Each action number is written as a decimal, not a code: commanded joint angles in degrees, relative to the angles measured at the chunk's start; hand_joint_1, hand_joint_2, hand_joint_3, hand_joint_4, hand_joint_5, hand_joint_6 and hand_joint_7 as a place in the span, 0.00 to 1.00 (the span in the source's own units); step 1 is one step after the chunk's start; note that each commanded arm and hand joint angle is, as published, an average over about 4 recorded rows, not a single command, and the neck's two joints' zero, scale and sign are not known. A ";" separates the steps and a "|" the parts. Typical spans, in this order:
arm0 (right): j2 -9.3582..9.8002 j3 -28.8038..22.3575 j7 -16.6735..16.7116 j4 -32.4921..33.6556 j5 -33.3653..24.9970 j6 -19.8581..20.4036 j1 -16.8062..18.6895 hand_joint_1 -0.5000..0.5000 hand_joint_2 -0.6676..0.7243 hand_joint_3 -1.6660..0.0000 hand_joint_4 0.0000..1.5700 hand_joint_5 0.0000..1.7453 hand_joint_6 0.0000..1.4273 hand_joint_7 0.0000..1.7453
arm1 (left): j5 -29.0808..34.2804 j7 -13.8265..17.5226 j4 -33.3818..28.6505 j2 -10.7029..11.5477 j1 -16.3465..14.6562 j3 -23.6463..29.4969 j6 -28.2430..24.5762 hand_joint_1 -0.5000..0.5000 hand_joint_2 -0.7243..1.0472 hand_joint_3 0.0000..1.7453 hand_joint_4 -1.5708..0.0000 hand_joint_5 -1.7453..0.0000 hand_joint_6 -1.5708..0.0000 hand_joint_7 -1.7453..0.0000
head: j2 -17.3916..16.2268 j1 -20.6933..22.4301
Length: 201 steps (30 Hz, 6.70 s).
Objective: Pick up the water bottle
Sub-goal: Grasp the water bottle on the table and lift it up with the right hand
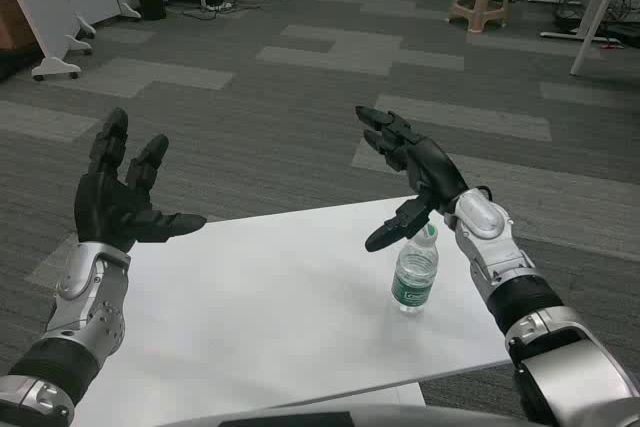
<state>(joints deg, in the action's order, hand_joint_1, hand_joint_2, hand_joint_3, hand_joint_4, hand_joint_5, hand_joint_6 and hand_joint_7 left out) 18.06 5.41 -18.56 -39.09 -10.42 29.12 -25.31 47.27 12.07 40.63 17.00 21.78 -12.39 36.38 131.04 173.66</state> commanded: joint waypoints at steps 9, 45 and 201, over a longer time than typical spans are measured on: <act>-0.13 5.32 9.77 5.08 -1.88 6.57 -7.03 0.04 0.91 1.00 0.00 0.00 0.00 0.00 | -1.56 -0.23 -5.12 -0.48 1.77 2.57 5.19 0.00 0.65 0.15 1.00 1.00 1.00 1.00 | 0.30 -0.67; 0.36 -0.24 8.41 6.64 -3.62 6.50 -4.40 0.04 0.98 1.00 0.00 0.00 0.00 0.00 | -1.56 -0.25 -5.21 -0.39 1.71 2.86 5.19 0.00 0.65 0.12 1.00 1.00 1.00 1.00 | -0.08 -0.42; -3.00 6.85 16.63 -30.71 -2.50 4.94 -0.53 0.67 0.41 0.81 0.95 1.00 0.66 0.92 | -1.06 -0.21 -2.75 -1.00 1.51 3.43 5.91 0.00 0.60 0.14 1.00 1.00 1.00 1.00 | -1.33 -0.92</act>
<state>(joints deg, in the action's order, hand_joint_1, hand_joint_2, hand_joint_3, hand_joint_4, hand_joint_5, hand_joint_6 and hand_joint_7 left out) 14.92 12.24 -2.02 -71.45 -12.70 33.48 -24.84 45.90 11.98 37.75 16.06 23.48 -9.08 41.82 129.71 172.74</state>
